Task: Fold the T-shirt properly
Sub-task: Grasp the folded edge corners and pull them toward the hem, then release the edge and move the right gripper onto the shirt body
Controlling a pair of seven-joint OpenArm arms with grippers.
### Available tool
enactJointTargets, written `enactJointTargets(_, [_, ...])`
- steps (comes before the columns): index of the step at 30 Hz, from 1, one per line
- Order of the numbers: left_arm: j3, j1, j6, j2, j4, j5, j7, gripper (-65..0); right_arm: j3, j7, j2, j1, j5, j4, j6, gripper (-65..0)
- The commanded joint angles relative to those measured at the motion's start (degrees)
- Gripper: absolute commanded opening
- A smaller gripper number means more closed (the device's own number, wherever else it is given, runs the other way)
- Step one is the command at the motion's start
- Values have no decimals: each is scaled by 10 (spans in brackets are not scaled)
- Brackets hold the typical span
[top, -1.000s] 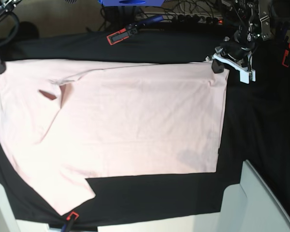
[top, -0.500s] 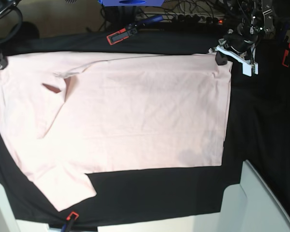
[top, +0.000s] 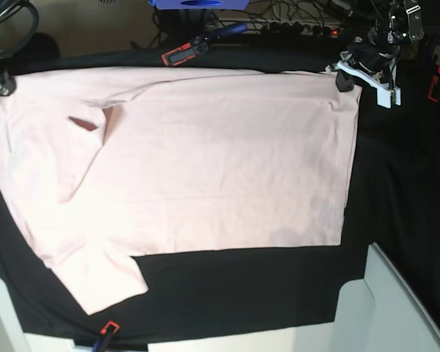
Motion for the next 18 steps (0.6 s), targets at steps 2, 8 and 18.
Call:
enactJointTargets(2, [-5, 3, 8, -11, 8, 2, -10, -650, 2, 13, 15, -1, 4, 8, 1, -649])
enactJointTargets(8, [-5, 2, 8, -11, 4, 2, -9, -650, 0, 13, 11, 1, 4, 6, 0, -640])
enactJointTargets(18, [-6, 1, 8, -13, 9, 2, -9, -344, 6, 13, 6, 1, 5, 11, 0, -270])
